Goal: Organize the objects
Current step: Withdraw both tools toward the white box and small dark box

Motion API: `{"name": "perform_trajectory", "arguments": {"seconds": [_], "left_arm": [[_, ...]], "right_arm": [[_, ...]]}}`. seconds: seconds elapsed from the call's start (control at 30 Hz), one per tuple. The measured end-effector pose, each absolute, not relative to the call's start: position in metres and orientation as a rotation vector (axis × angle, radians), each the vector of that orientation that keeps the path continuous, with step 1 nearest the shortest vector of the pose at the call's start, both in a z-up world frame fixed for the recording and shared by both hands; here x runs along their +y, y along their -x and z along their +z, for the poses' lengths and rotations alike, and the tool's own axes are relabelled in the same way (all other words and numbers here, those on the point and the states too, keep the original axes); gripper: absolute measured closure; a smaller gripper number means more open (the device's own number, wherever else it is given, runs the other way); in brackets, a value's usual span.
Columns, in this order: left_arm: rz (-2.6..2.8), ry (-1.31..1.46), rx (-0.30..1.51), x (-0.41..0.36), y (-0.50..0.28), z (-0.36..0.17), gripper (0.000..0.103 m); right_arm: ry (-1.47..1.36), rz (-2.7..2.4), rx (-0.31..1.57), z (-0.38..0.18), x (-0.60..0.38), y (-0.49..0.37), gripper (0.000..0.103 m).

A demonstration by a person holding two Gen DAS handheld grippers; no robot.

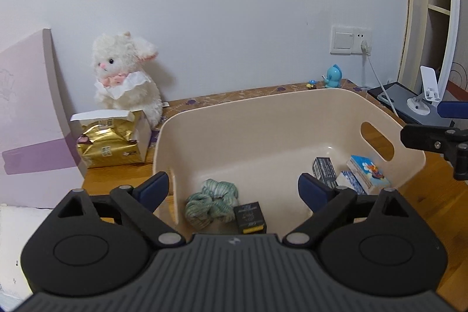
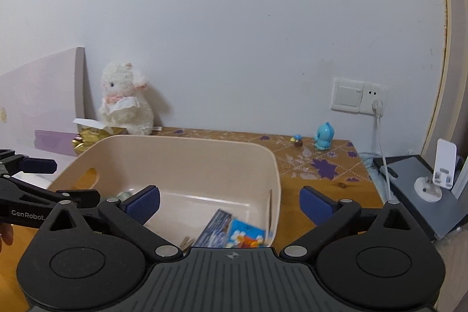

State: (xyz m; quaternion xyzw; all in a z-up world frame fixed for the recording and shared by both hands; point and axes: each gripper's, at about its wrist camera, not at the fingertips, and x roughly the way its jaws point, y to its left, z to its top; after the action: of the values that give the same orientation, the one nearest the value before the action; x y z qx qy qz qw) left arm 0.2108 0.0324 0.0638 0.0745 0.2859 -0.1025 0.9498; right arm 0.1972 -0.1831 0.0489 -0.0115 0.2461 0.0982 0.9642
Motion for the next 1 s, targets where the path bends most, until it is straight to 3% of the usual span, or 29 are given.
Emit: {"name": "perform_trajectory", "arguments": {"seconds": [0.6,1.0], "left_arm": [[-0.149,-0.132,0.623,0.085,-0.136,0.020,0.007],[-0.141,-0.143,0.697,0.108,-0.127,-0.023,0.007]], "right_arm": [[0.079,0.244,0.601,0.001,-0.139,-0.130,0.000],[0.055,0.264,0.737,-0.047,-0.104,-0.123,0.000]]}}
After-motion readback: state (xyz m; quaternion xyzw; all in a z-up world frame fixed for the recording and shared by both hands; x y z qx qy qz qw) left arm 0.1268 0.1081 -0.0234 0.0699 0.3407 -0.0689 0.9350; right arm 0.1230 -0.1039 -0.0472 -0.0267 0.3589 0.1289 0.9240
